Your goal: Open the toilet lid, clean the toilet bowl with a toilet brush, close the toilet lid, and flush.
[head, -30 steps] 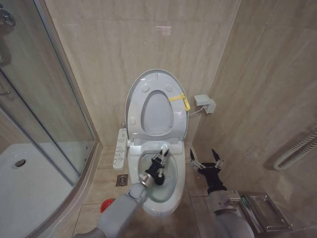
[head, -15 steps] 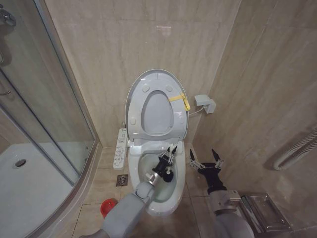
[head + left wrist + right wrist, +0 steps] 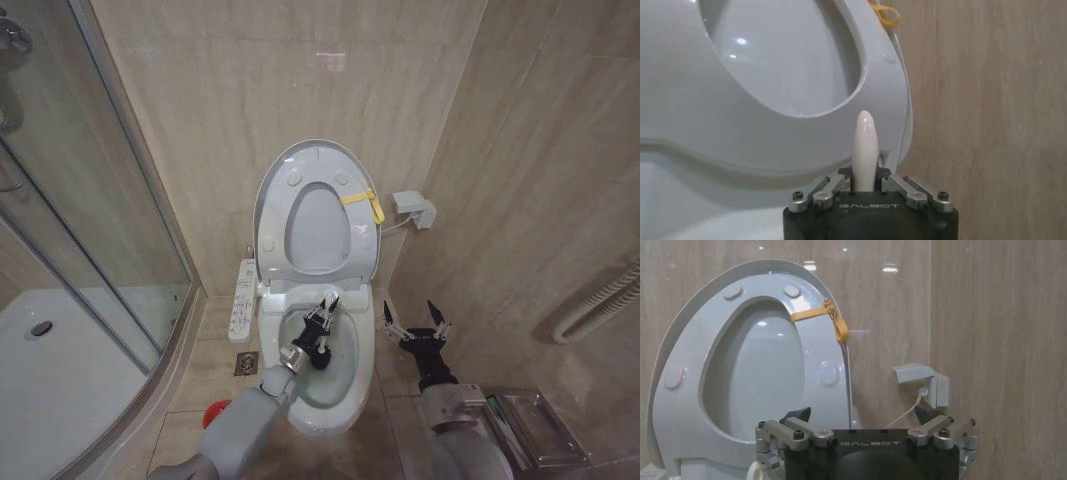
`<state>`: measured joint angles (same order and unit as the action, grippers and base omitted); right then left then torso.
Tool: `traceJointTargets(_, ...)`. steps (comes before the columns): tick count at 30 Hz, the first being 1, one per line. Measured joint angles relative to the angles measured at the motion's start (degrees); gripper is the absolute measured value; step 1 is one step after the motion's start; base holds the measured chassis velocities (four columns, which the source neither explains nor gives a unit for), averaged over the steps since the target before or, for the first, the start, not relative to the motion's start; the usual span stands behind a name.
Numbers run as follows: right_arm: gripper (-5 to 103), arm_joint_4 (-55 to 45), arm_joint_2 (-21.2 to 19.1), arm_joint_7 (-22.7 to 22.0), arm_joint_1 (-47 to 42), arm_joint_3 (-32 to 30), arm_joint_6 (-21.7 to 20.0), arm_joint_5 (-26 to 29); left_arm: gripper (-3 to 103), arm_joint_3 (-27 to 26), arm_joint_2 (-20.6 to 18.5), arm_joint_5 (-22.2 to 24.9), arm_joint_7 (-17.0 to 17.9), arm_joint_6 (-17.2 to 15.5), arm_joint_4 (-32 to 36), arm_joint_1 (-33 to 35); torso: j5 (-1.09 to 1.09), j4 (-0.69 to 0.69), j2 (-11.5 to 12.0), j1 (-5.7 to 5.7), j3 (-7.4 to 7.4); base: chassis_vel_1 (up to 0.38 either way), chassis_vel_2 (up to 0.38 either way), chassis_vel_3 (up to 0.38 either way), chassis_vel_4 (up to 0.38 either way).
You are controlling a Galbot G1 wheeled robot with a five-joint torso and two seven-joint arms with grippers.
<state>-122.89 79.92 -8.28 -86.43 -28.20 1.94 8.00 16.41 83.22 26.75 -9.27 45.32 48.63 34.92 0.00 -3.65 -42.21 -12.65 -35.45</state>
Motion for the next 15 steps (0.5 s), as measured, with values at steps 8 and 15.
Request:
traceJointTargets(8,100,0.0,0.0,0.0,0.0,0.0,0.0,0.0,20,1.96,1.05,0.86,1.15,-1.81,7.61,2.4,0.0,-0.02,0.0,0.0,0.0,0.0,0.0,0.0,0.0)
traceJointTargets(15,100,0.0,0.0,0.0,0.0,0.0,0.0,0.0,20,3.09,-1.0,1.8,1.47,-3.48,8.89,3.54,-0.01,-0.01,0.0,0.0,0.01,0.0,0.0,0.0,0.0)
